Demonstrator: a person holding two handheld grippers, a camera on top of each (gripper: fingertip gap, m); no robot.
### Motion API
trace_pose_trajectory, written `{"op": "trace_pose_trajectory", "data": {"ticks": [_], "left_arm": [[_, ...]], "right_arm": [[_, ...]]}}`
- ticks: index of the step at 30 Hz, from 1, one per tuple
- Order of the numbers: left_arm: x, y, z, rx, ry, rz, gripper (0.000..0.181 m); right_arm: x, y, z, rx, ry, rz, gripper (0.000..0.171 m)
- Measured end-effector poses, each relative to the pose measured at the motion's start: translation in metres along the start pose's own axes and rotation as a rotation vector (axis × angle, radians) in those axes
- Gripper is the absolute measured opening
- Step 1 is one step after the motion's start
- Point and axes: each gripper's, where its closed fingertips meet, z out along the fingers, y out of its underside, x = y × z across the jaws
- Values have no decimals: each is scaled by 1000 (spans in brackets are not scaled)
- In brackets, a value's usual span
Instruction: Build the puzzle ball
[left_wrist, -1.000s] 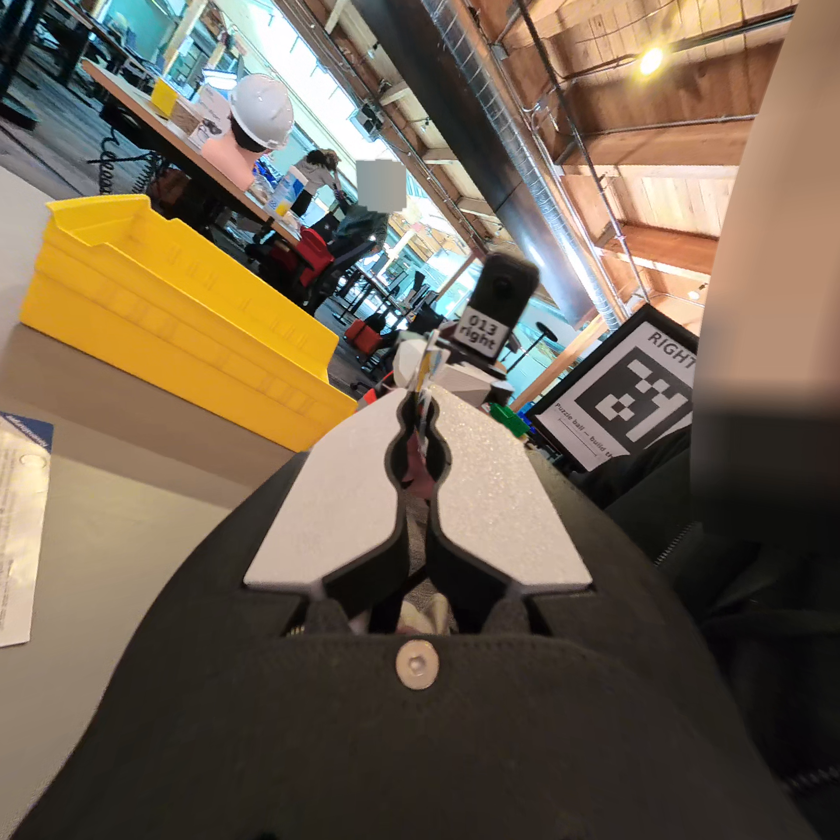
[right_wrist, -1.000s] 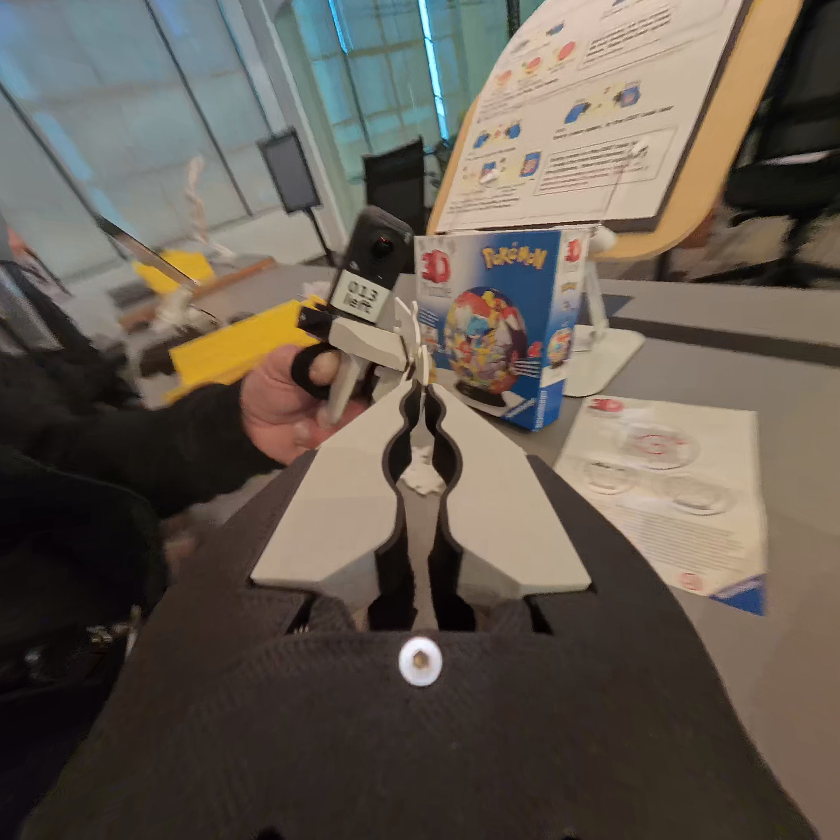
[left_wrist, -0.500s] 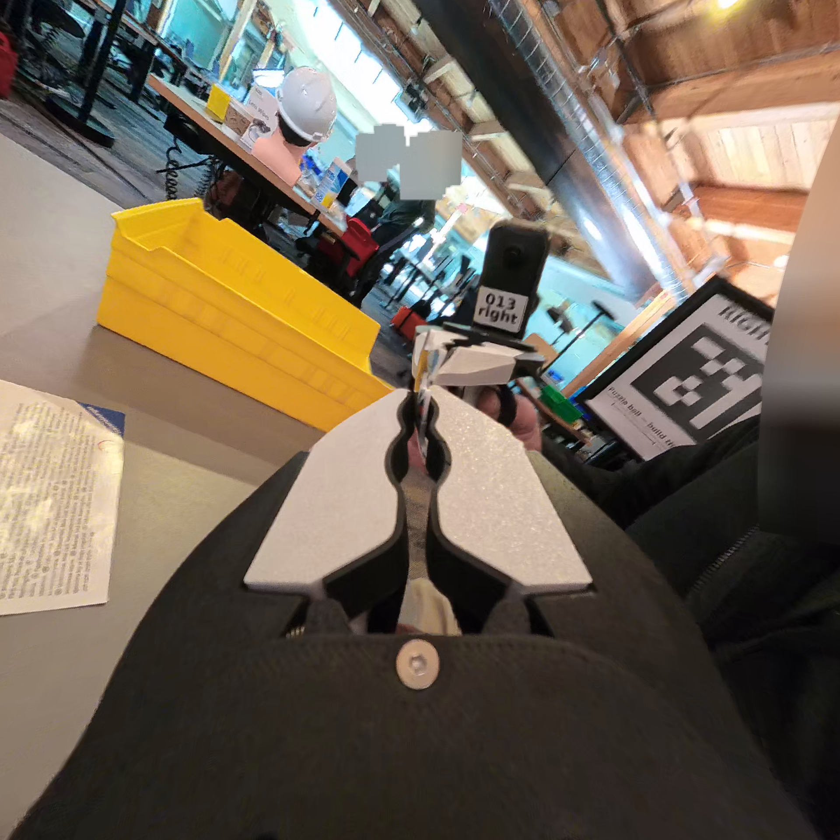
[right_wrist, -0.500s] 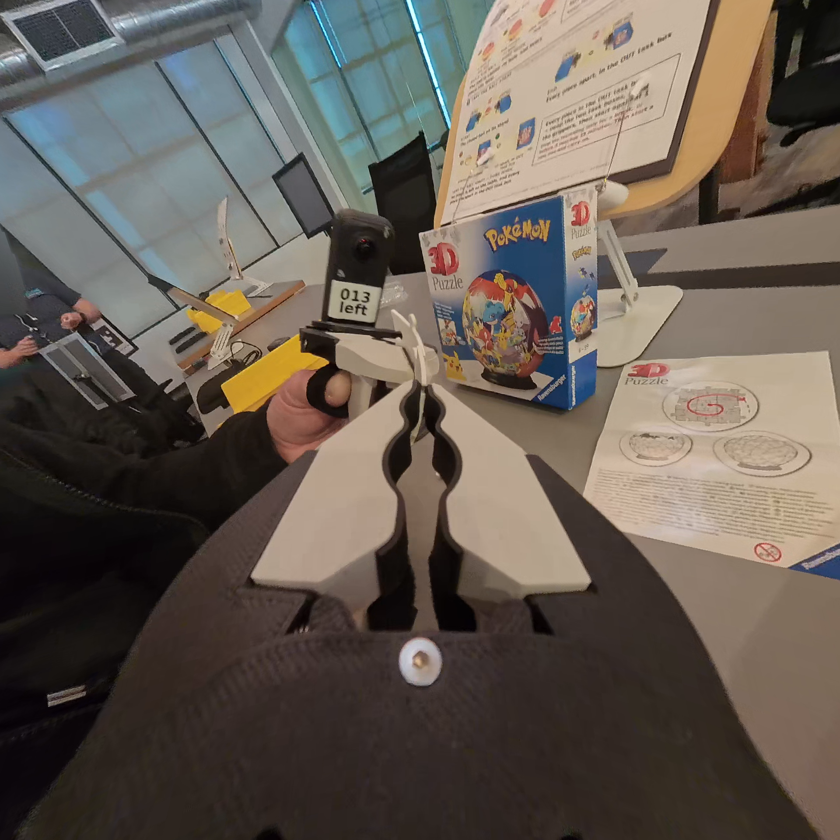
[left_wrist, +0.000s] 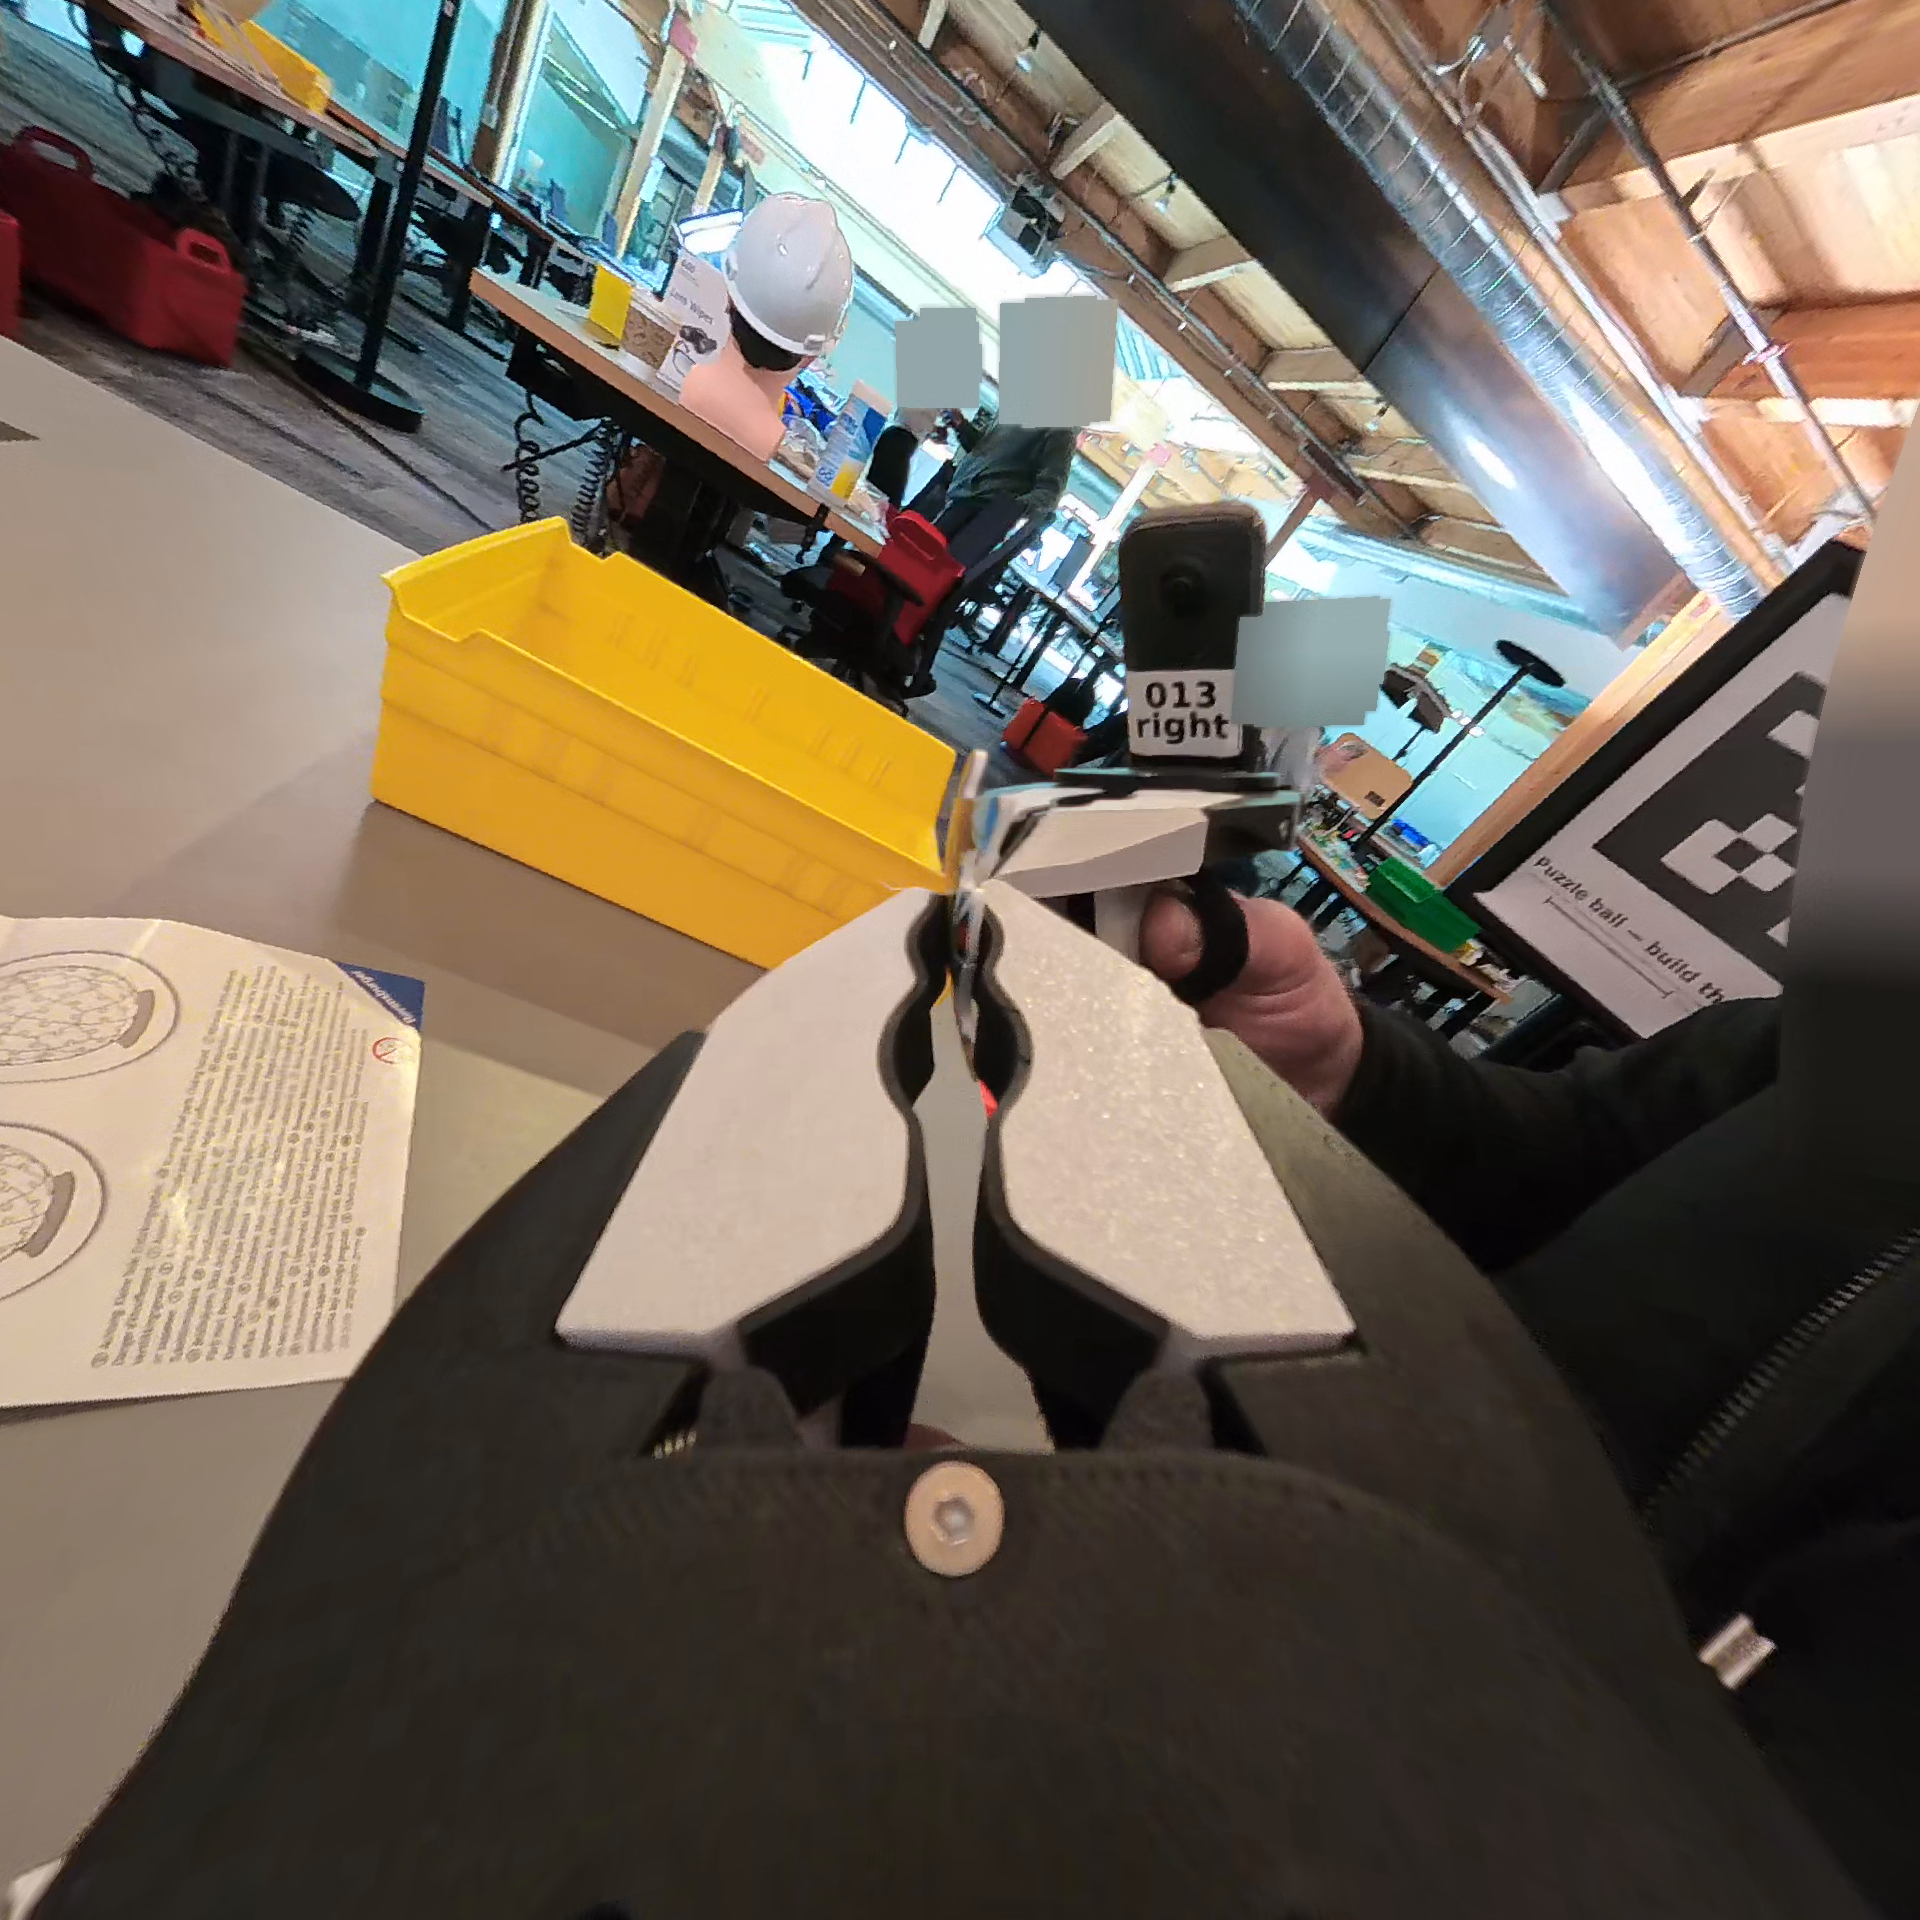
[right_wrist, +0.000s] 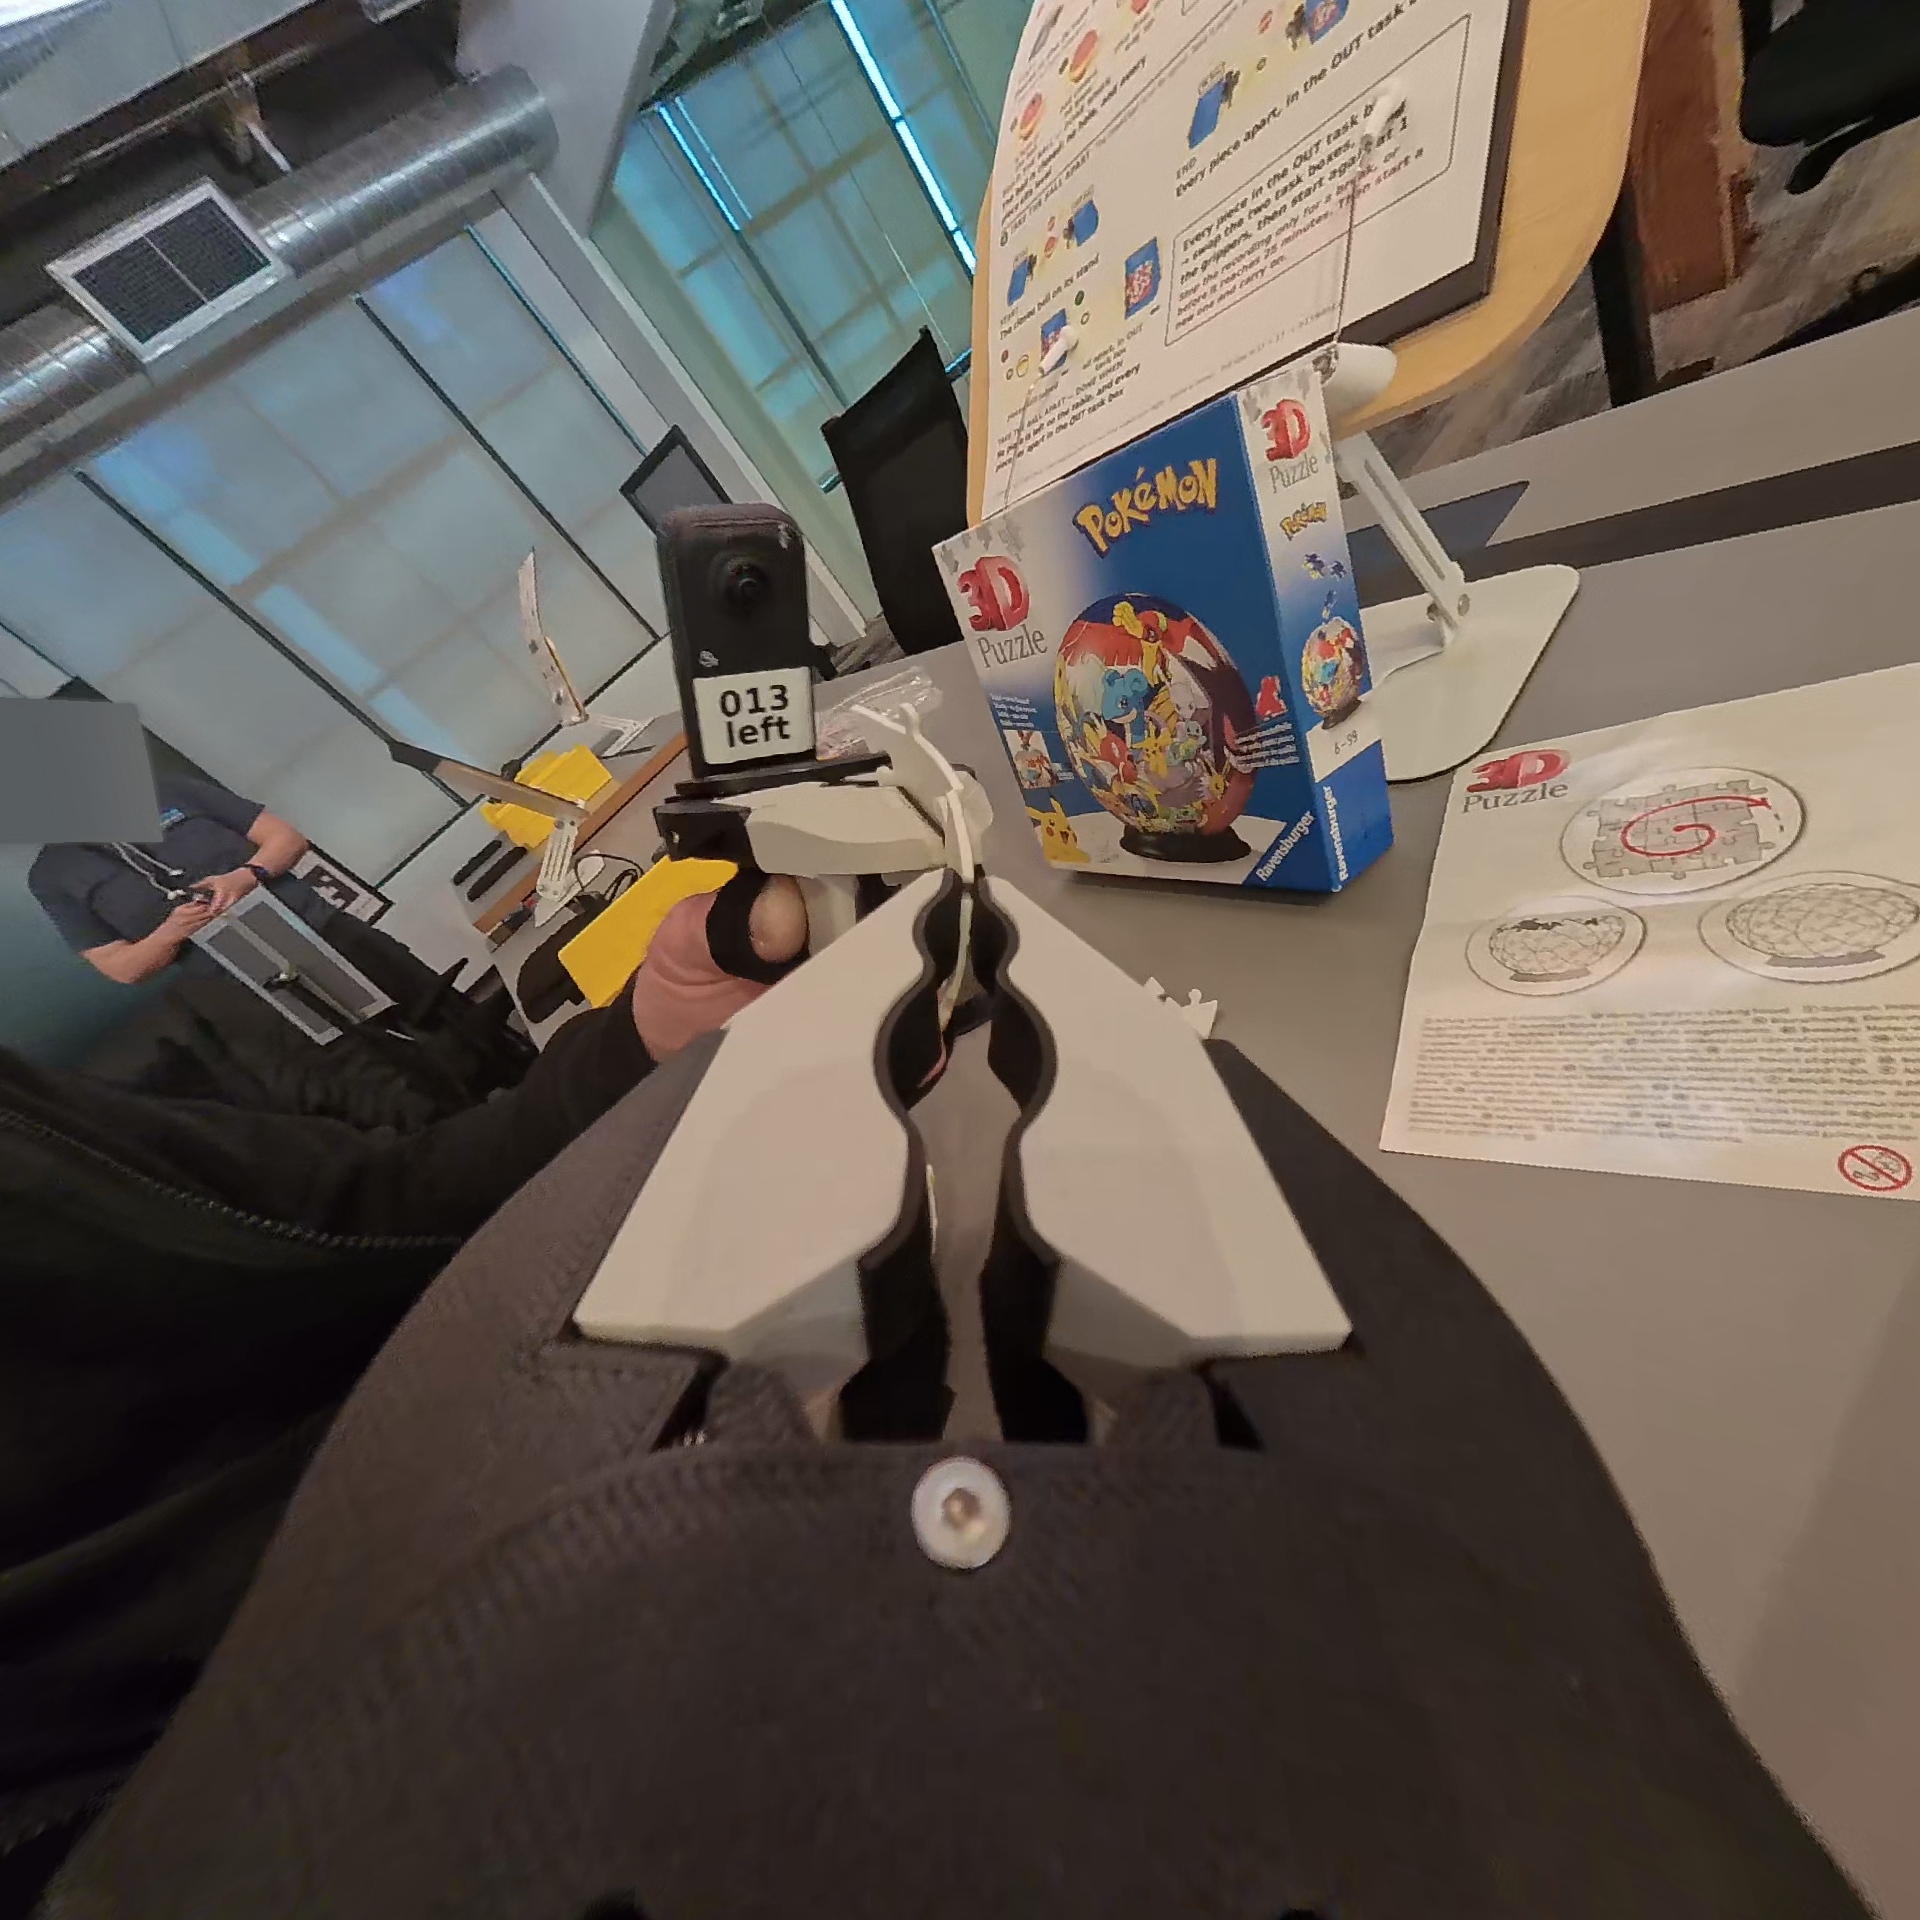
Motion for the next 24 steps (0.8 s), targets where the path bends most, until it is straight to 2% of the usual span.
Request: {"op": "trace_pose_trajectory", "data": {"ticks": [5,9,15,24], "left_arm": [[0,1,0,-20,-26,50,3],[3,1,0,-33,-3,51,3],[4,0,0,12,57,-28,3],[6,-6,2,68,84,-142,3]], "right_arm": [[1,1,1,-7,20,-20,1],[0,0,0,16,-53,75,0],[-1,-2,0,53,-98,158,0],[-3,-7,0,128,-71,52,0]]}}
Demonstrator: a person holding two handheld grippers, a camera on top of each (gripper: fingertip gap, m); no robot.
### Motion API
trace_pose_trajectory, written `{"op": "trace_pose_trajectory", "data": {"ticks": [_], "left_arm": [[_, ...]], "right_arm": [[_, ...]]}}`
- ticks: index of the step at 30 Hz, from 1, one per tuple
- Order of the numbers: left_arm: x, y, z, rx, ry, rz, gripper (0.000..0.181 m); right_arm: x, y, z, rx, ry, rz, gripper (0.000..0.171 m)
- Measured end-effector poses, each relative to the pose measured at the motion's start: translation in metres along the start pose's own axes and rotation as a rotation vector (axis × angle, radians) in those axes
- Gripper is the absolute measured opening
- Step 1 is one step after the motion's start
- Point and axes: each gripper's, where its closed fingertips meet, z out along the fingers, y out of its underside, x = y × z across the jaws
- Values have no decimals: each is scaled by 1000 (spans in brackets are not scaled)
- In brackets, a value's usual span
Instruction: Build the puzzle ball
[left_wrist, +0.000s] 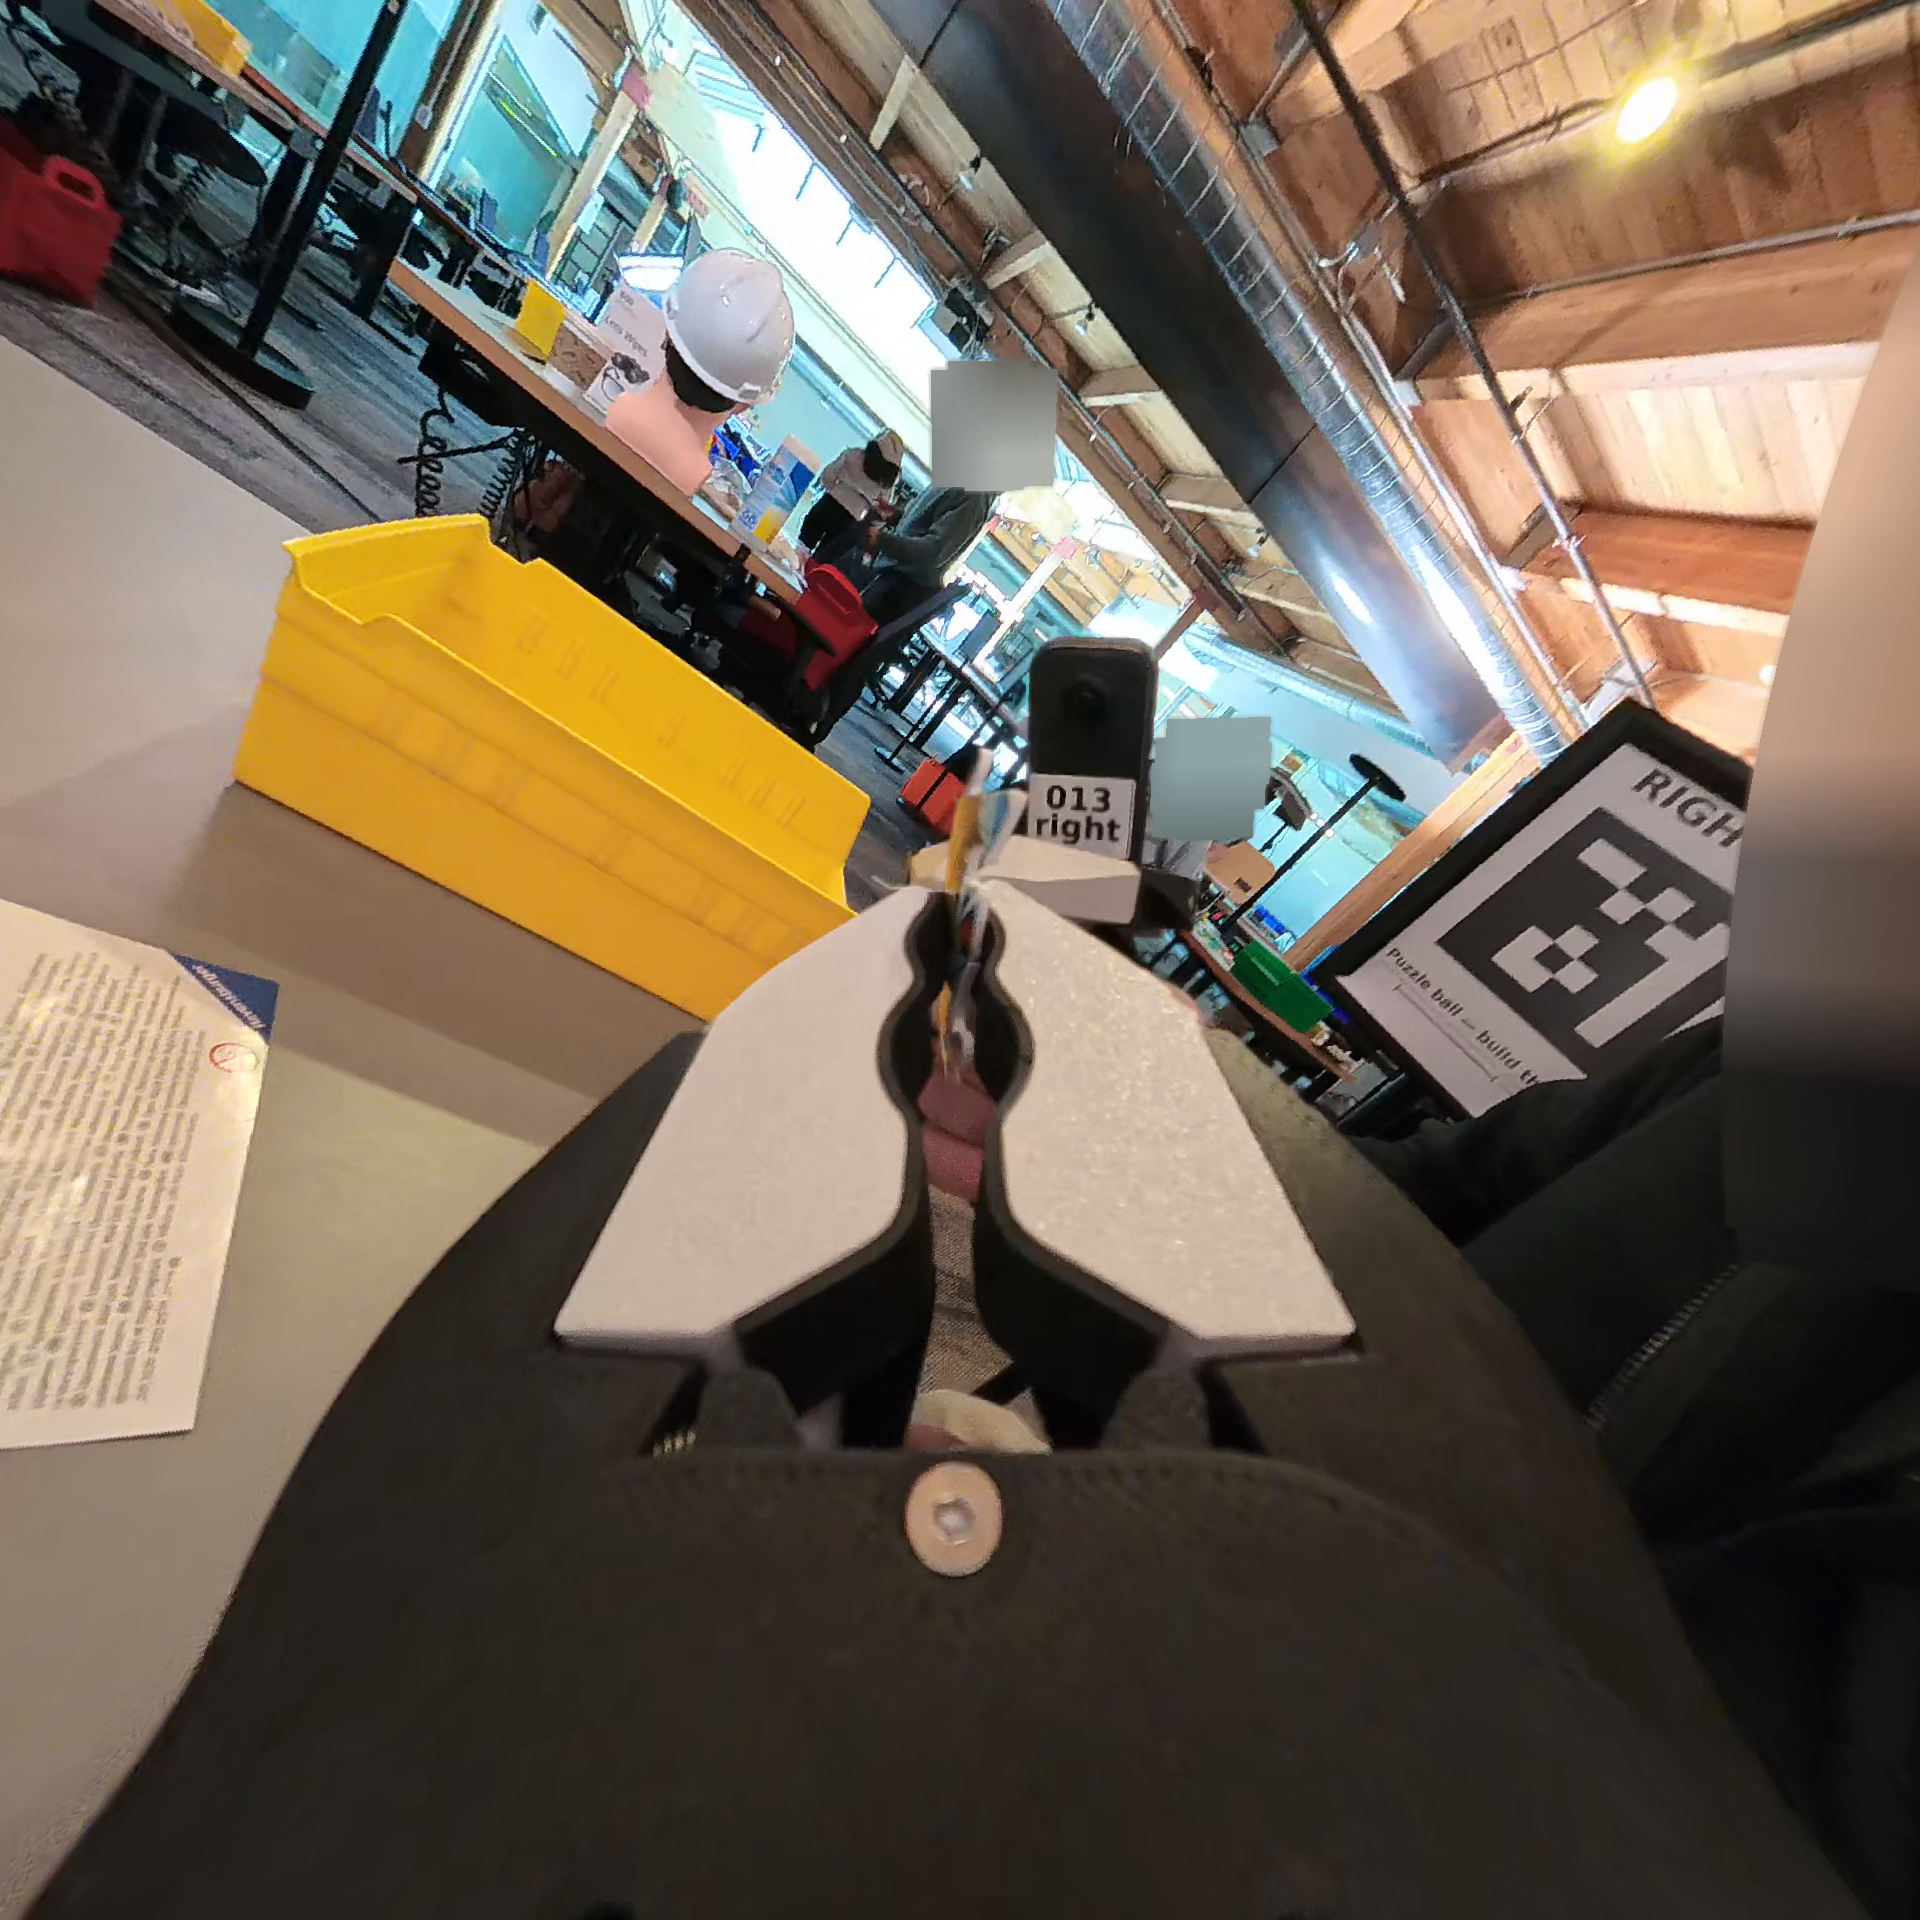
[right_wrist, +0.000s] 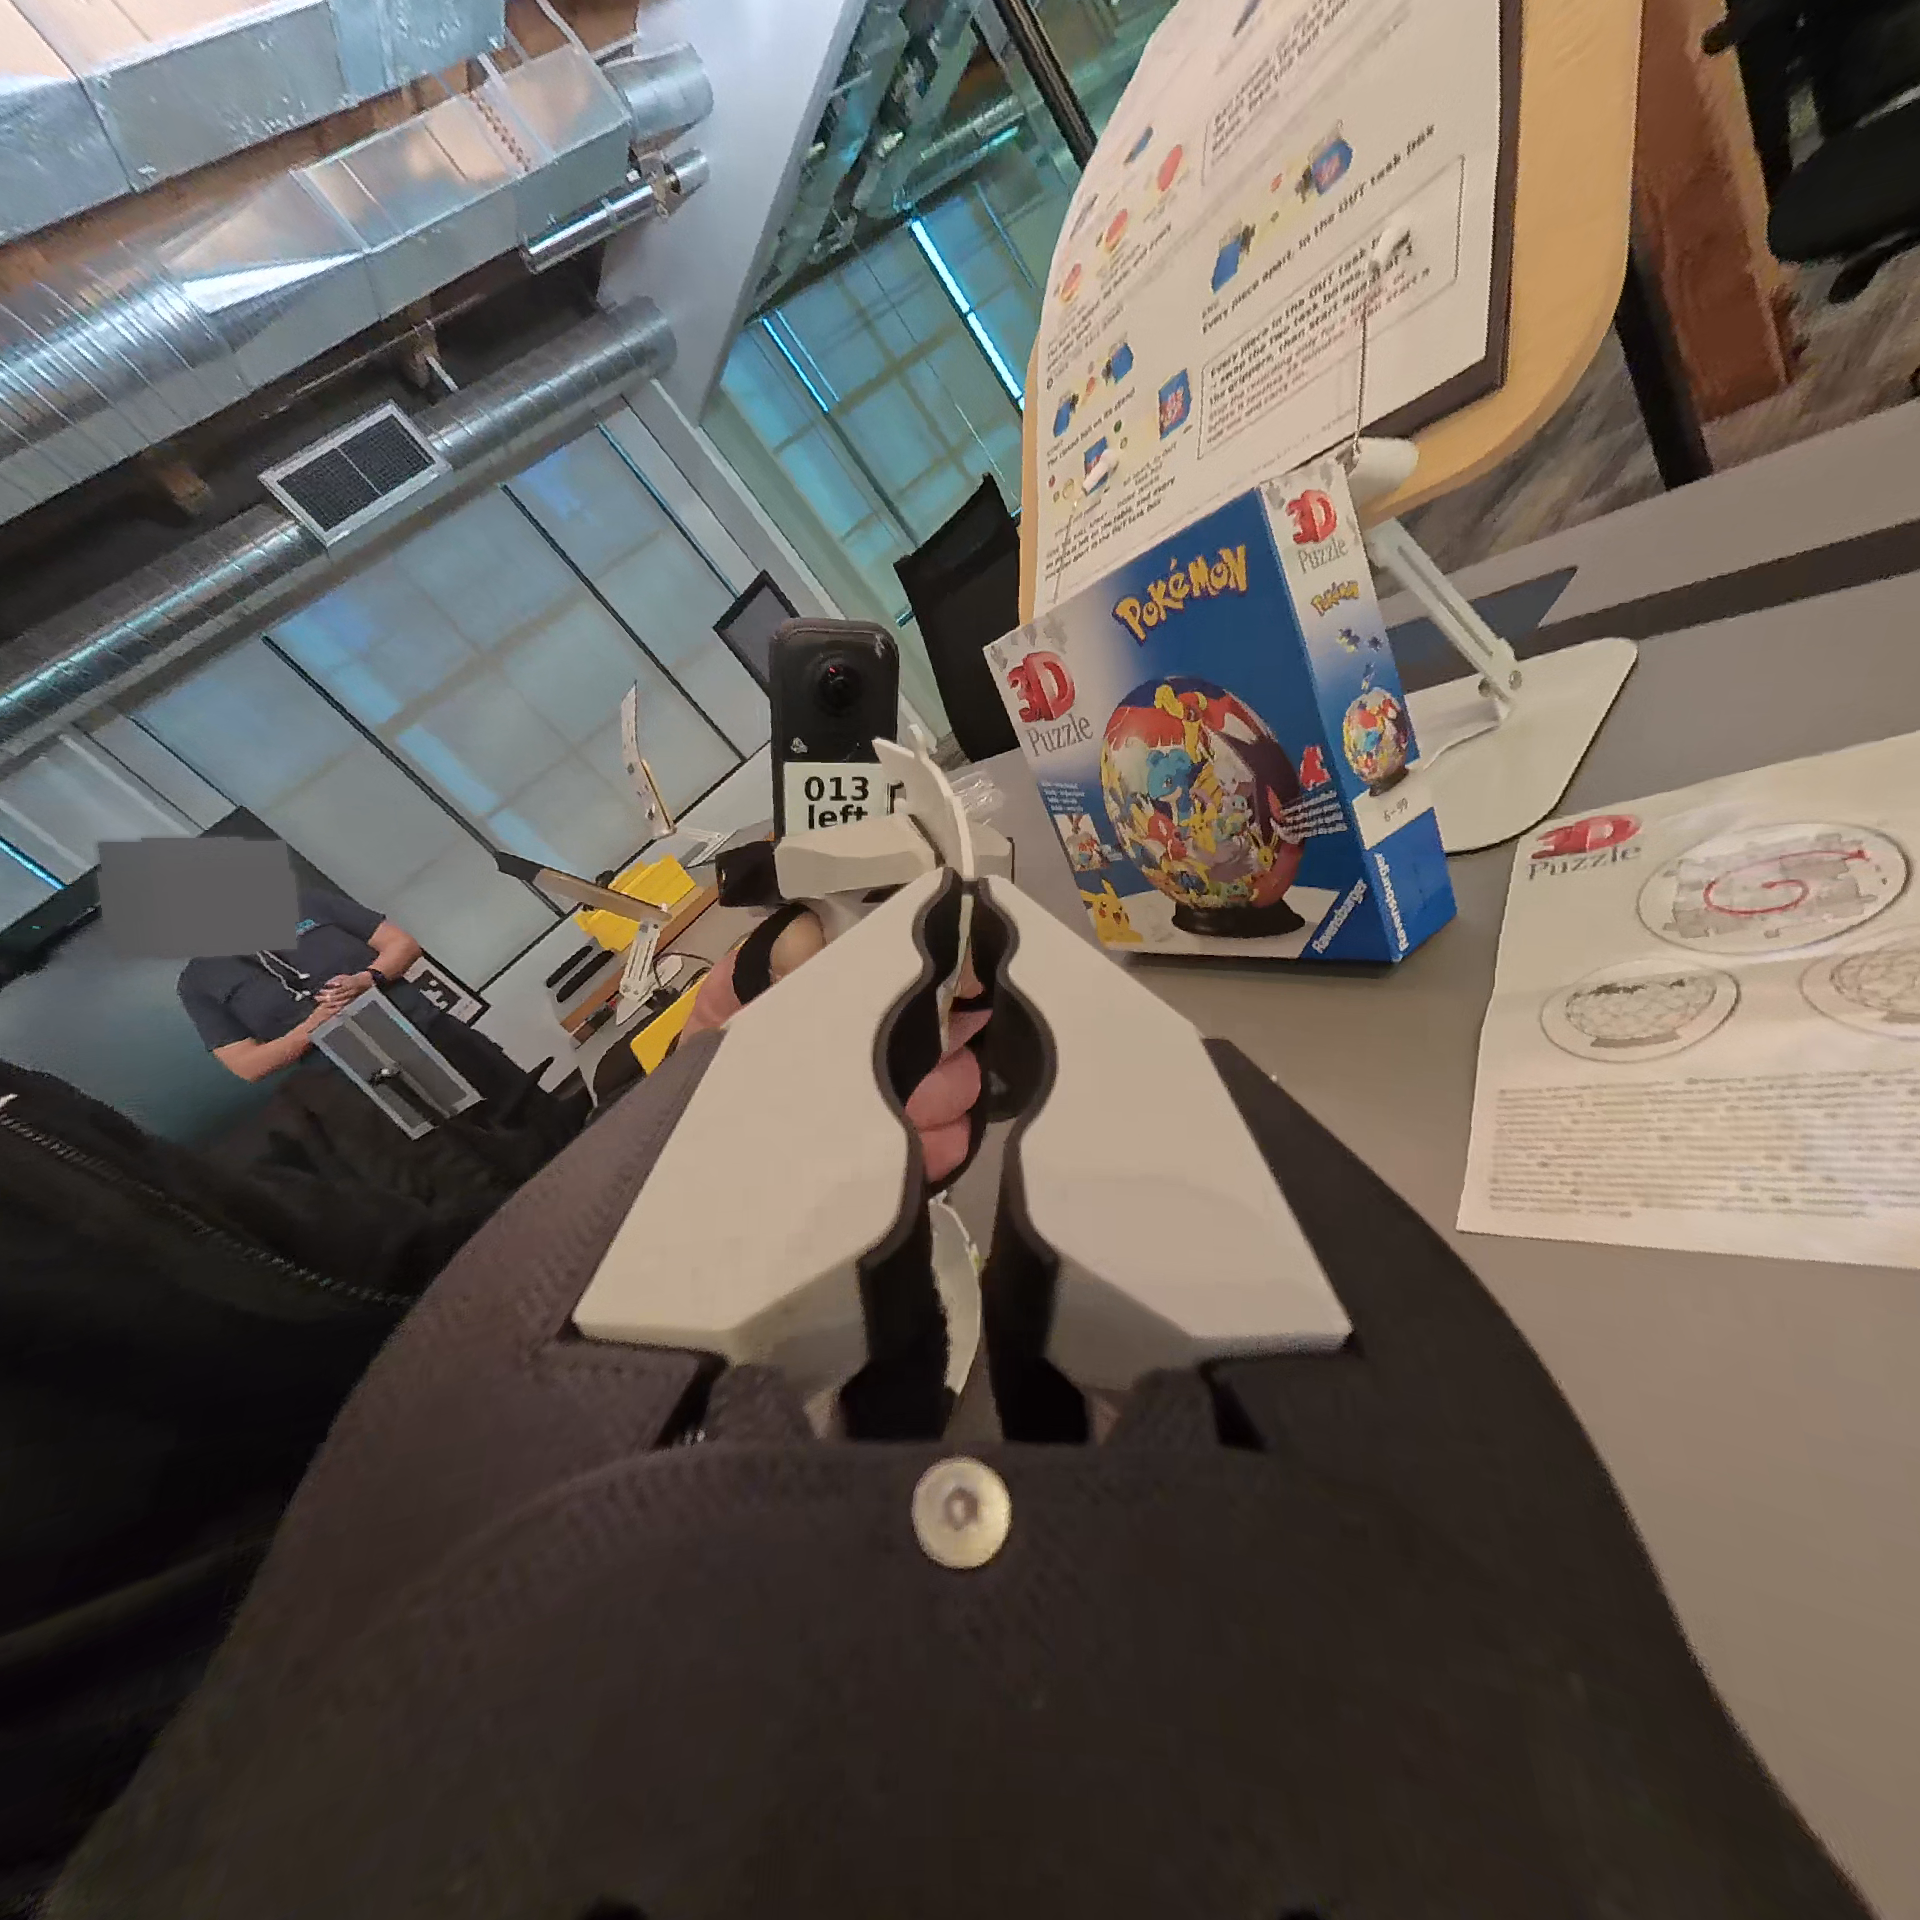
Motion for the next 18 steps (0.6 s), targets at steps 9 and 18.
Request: {"op": "trace_pose_trajectory", "data": {"ticks": [9,18], "left_arm": [[0,-4,0,49,-25,-12,3],[8,-10,2,126,31,-114,4]], "right_arm": [[-1,-1,2,93,27,-54,1],[-8,-6,2,158,-27,-134,1]]}}
